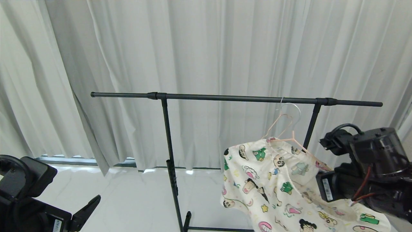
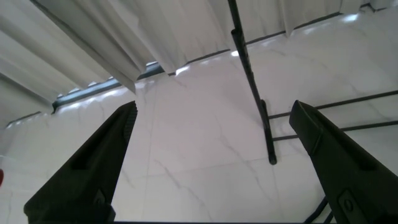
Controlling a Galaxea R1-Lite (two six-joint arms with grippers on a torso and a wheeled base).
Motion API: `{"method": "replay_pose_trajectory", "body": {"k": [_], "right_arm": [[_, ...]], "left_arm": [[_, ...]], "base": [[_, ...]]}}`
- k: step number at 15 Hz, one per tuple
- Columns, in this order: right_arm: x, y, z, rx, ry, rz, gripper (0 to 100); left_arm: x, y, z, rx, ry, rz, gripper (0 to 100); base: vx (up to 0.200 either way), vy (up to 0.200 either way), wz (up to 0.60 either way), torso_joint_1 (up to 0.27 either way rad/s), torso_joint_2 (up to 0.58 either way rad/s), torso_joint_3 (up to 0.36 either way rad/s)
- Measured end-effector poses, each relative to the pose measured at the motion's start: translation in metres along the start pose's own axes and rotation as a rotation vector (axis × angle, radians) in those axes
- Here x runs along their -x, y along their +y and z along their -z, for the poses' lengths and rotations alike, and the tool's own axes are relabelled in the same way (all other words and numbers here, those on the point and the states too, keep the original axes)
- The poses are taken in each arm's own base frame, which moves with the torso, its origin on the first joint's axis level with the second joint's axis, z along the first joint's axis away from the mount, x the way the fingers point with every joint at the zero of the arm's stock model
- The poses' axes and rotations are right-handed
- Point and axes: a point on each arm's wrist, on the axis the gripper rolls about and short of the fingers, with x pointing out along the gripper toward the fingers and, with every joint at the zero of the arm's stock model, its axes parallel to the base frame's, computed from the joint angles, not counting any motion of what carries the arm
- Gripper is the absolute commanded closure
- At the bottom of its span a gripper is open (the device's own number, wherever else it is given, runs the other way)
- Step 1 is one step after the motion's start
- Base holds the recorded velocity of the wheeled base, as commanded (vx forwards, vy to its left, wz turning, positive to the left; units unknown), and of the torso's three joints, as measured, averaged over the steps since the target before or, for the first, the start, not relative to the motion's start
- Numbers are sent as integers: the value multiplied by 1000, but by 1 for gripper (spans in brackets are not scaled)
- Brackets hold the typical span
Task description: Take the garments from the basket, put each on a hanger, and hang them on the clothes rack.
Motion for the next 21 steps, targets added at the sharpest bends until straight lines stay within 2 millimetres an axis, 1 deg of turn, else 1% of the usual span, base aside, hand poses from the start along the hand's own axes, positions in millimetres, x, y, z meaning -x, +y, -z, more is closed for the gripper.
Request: {"method": "replay_pose_trajectory", "body": {"k": [2, 5, 7, 11, 14, 18, 21], "right_arm": [[-5, 14, -15, -35, 43, 20, 100], [-15, 31, -41, -130, 33, 74, 100], [-23, 40, -50, -145, 22, 114, 100], [-32, 59, -54, -141, 4, 129, 100], [-33, 64, -58, -143, -7, 122, 100], [-33, 72, -62, -139, -18, 102, 100], [-33, 78, -60, -126, -15, 91, 100]], "left_arm": [[0, 0, 0, -26, -2, 0, 0], [1, 0, 0, -41, -3, -1, 0], [1, 0, 0, -42, -4, -1, 0], [0, 0, 1, -43, 1, 0, 0], [0, 0, 2, -43, 7, -4, 0], [0, -1, 3, -40, 10, -7, 0], [0, -1, 4, -38, 11, -7, 0]], "base": [[0, 0, 0, 0, 0, 0], [0, 0, 0, 0, 0, 0], [0, 0, 0, 0, 0, 0], [0, 0, 0, 0, 0, 0], [0, 0, 0, 0, 0, 0], [200, 0, 0, -4, -1, 2], [200, 0, 0, 9, 7, -4]]}}
